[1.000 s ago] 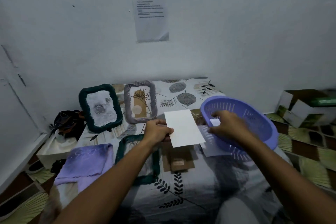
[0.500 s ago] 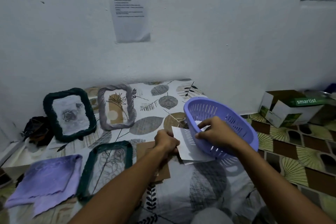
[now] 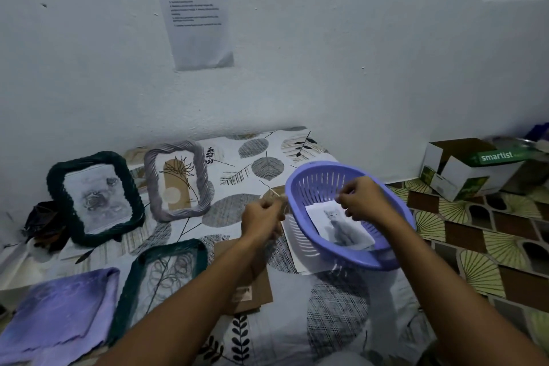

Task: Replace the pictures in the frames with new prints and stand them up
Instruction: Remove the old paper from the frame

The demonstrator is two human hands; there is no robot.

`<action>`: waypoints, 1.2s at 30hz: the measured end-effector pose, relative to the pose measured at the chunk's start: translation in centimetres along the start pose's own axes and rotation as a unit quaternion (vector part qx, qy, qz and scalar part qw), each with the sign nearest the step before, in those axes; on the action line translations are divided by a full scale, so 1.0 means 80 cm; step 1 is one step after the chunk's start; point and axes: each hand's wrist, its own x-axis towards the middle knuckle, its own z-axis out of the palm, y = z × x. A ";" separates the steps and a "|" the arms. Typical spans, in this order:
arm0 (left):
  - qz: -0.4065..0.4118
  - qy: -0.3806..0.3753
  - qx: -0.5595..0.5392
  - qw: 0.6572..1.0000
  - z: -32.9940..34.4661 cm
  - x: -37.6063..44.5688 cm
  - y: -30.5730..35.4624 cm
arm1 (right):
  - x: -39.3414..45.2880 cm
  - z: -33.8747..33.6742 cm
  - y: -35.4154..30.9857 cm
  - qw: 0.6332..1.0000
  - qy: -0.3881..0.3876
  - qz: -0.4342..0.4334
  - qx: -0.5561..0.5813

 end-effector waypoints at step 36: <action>-0.078 -0.112 -0.250 0.959 0.012 -0.028 0.088 | -0.049 0.012 -0.056 0.963 -0.072 -0.015 0.259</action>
